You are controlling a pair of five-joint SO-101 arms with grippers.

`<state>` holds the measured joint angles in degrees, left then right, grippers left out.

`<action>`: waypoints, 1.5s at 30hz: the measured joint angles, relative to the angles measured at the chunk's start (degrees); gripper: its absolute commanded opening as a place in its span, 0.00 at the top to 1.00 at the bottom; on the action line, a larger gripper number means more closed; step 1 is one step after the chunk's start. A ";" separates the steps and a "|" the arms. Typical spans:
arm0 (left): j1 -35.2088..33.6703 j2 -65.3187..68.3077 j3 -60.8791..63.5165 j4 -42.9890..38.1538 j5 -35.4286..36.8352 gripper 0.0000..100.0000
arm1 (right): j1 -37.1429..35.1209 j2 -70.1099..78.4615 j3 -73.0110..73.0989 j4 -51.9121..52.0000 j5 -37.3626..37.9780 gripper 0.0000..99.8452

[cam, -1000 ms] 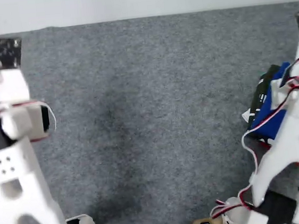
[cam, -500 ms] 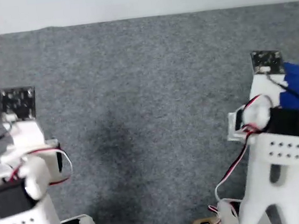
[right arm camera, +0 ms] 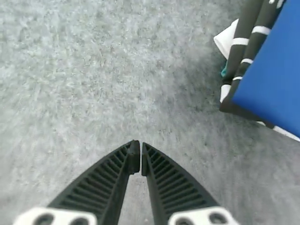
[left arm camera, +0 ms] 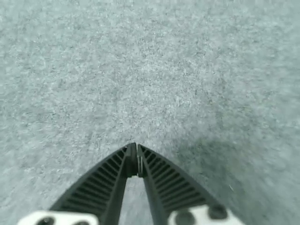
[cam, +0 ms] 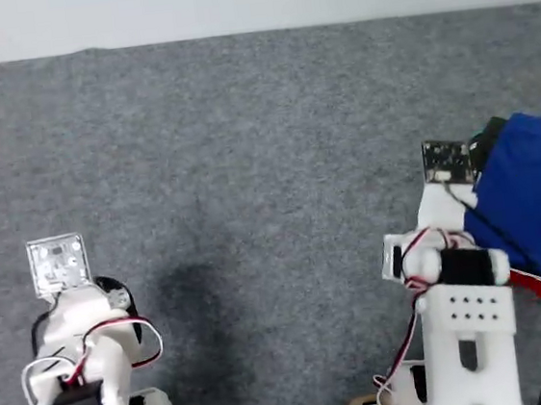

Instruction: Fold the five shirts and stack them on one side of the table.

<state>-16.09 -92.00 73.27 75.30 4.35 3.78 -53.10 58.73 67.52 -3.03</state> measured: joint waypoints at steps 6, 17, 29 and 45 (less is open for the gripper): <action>0.00 -7.56 11.43 -3.87 0.09 1.00 | -0.09 -7.91 11.34 -8.35 0.00 0.99; 2.29 -11.52 23.03 -6.68 0.35 1.00 | -7.12 -26.99 32.62 -16.44 0.00 0.99; 6.95 -11.52 23.30 -7.03 0.35 1.00 | -14.33 -47.38 37.19 -4.40 0.00 0.99; 7.91 -11.52 23.30 -3.34 0.70 1.00 | -4.66 -48.26 37.19 6.15 0.00 0.99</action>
<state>-8.18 -103.52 96.57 71.96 5.05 -0.88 -101.36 95.91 73.67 -3.03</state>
